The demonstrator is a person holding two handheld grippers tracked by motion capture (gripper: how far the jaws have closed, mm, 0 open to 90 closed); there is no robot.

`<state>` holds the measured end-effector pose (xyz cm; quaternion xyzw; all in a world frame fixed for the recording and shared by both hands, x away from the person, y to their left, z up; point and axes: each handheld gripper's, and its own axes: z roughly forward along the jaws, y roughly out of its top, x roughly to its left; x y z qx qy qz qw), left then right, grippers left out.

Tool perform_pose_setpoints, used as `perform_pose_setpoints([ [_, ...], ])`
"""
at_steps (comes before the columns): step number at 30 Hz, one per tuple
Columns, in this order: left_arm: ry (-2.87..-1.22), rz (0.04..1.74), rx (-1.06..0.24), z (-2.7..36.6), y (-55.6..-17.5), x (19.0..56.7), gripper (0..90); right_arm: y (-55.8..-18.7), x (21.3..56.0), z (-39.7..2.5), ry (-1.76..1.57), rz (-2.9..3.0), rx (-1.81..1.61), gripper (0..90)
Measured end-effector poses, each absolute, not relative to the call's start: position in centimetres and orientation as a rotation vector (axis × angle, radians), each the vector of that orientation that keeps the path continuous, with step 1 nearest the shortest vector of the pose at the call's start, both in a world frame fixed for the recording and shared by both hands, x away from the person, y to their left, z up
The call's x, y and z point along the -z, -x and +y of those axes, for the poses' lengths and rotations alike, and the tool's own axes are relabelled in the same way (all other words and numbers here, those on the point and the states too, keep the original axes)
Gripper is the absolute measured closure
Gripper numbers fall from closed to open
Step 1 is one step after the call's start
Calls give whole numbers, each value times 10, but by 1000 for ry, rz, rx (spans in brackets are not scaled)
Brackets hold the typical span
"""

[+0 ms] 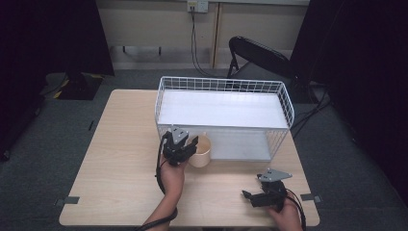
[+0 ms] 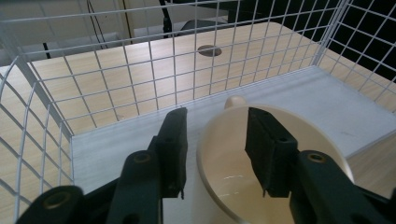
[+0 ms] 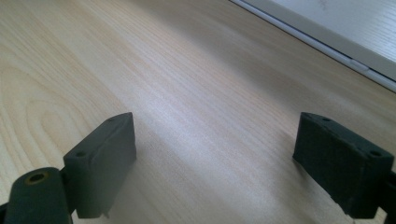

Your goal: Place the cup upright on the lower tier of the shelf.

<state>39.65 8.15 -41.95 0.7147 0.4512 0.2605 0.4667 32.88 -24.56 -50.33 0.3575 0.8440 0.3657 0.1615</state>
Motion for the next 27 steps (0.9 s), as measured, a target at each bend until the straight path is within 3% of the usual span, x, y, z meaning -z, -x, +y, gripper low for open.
perform_pose_setpoints([
  [11, -1778, 1038, -620, 77, -388, 410, 359, -329, 503, -246, -1021, 2410, -1044, 122],
  [27, -1813, 976, -583, 88, -366, 408, 256, -329, 503, -246, -1020, 2410, -1043, 122],
])
